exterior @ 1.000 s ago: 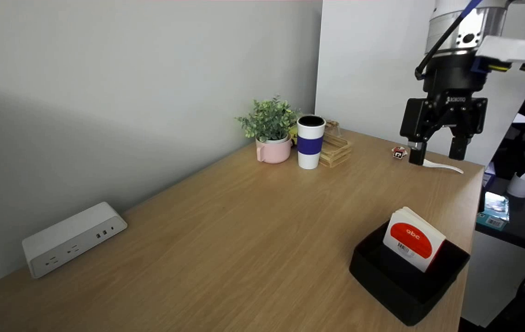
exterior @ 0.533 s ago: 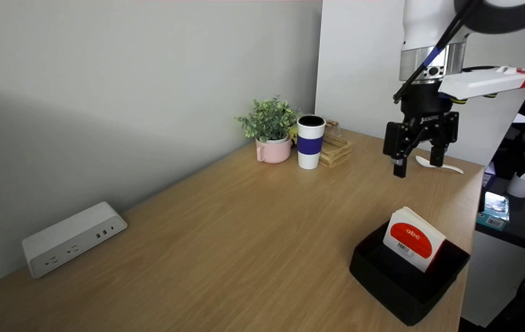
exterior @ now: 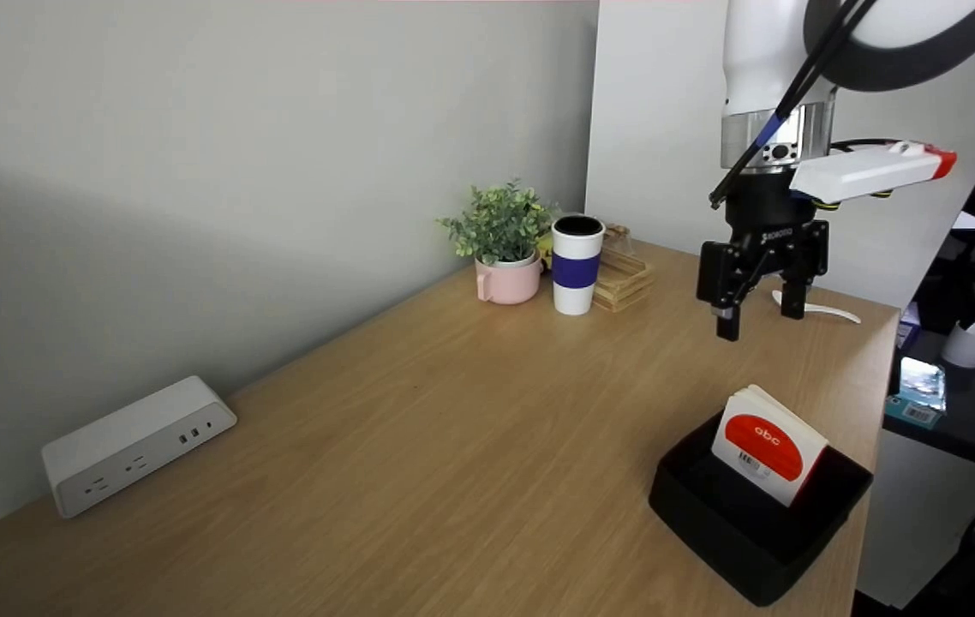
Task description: Put the alphabet booklet on the table
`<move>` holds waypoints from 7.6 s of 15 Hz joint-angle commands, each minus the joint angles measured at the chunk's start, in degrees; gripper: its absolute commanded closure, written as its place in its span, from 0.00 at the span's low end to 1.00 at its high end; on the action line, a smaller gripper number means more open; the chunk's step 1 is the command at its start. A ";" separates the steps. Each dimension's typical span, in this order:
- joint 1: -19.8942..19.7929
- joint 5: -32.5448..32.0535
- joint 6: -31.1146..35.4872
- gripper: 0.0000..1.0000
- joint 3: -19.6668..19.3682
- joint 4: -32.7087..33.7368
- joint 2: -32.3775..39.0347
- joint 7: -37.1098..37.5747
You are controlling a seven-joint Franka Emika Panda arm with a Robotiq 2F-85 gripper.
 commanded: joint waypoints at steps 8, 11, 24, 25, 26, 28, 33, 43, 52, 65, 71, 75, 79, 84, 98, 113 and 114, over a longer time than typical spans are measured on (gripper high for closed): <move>0.71 5.03 -4.10 0.00 2.08 6.18 6.84 -9.43; 0.91 5.62 -6.86 0.00 2.60 8.87 9.25 -11.00; 2.46 9.03 -18.46 0.00 1.99 10.84 12.35 -3.75; 2.70 9.15 -18.45 0.00 2.04 10.82 12.32 -3.53; 2.84 9.17 -18.45 0.00 2.06 10.81 12.30 -3.35; 2.86 9.18 -18.45 0.00 2.06 10.81 12.29 -3.32; 3.15 9.58 -16.80 0.00 1.50 10.85 14.52 0.08; 3.56 9.59 -13.57 0.00 0.38 8.33 17.40 5.57; 3.54 9.52 -12.81 0.50 0.06 8.40 18.00 6.76; 4.67 9.58 -9.17 0.96 0.15 5.19 16.06 9.34; 7.72 6.35 -0.39 0.96 0.33 -4.52 7.61 16.77; 9.43 2.52 3.40 0.96 1.04 -9.51 2.52 22.63; 10.57 -2.44 4.51 0.96 2.06 -12.19 -1.37 27.75; 10.64 -7.98 8.46 0.96 3.95 -18.11 -8.39 32.38; 1.45 -8.76 8.12 0.96 1.87 -26.05 -13.79 29.32; 3.17 -13.35 6.36 0.96 2.09 -9.45 6.27 -12.88; 3.21 -14.11 6.11 0.96 2.19 -8.95 6.56 -15.38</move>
